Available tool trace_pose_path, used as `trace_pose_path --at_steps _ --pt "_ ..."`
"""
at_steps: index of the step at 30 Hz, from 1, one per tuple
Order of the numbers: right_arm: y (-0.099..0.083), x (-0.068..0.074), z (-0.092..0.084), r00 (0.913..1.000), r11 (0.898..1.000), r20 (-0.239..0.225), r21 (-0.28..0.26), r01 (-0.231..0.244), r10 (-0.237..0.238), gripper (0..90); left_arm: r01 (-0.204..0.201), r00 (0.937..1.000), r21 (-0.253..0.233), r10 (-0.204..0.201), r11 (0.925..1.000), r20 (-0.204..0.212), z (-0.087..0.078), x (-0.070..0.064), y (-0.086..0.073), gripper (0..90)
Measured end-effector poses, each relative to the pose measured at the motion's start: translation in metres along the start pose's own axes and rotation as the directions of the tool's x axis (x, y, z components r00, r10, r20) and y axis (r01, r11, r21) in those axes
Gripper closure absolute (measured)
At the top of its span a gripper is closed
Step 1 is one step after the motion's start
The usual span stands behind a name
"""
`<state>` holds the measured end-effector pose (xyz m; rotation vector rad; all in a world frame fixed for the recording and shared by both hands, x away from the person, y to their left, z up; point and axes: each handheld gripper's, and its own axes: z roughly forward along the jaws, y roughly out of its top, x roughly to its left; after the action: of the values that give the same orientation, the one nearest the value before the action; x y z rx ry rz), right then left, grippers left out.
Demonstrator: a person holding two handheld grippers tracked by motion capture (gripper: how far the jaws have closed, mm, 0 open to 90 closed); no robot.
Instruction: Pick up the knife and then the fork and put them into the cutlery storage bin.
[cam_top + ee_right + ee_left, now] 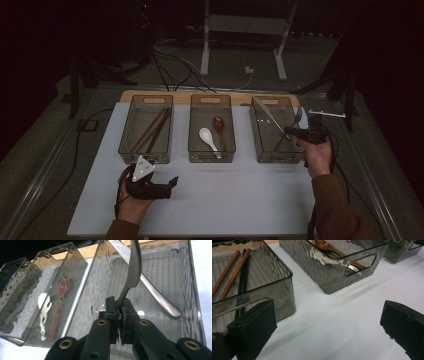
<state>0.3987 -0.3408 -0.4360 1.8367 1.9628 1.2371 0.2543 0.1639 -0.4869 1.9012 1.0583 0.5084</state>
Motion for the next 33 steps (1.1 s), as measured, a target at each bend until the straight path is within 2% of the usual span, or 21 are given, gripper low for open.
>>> trace_pose_path --at_steps 8,19,26,33 --pt "0.001 -0.007 0.007 0.9996 1.0 0.024 0.001 -0.016 0.016 87.4 0.0 1.0 -0.001 0.0 1.0 0.001 0.0 0.0 0.0 1.7" --pt "0.003 -0.01 0.019 0.997 1.0 0.076 0.016 0.013 -0.014 87.1 0.005 1.0 -0.004 -0.005 1.0 -0.002 -0.001 0.001 0.0 1.7" --pt "0.005 -0.012 0.026 0.9955 1.0 0.094 0.011 0.007 -0.008 86.7 0.004 1.0 -0.006 -0.004 1.0 -0.005 -0.003 0.002 -0.001 1.7" --pt "0.009 -0.011 0.034 0.992 1.0 0.124 0.013 0.021 -0.022 85.6 0.011 0.9999 -0.012 -0.012 0.9999 -0.009 -0.005 0.004 -0.002 1.7"
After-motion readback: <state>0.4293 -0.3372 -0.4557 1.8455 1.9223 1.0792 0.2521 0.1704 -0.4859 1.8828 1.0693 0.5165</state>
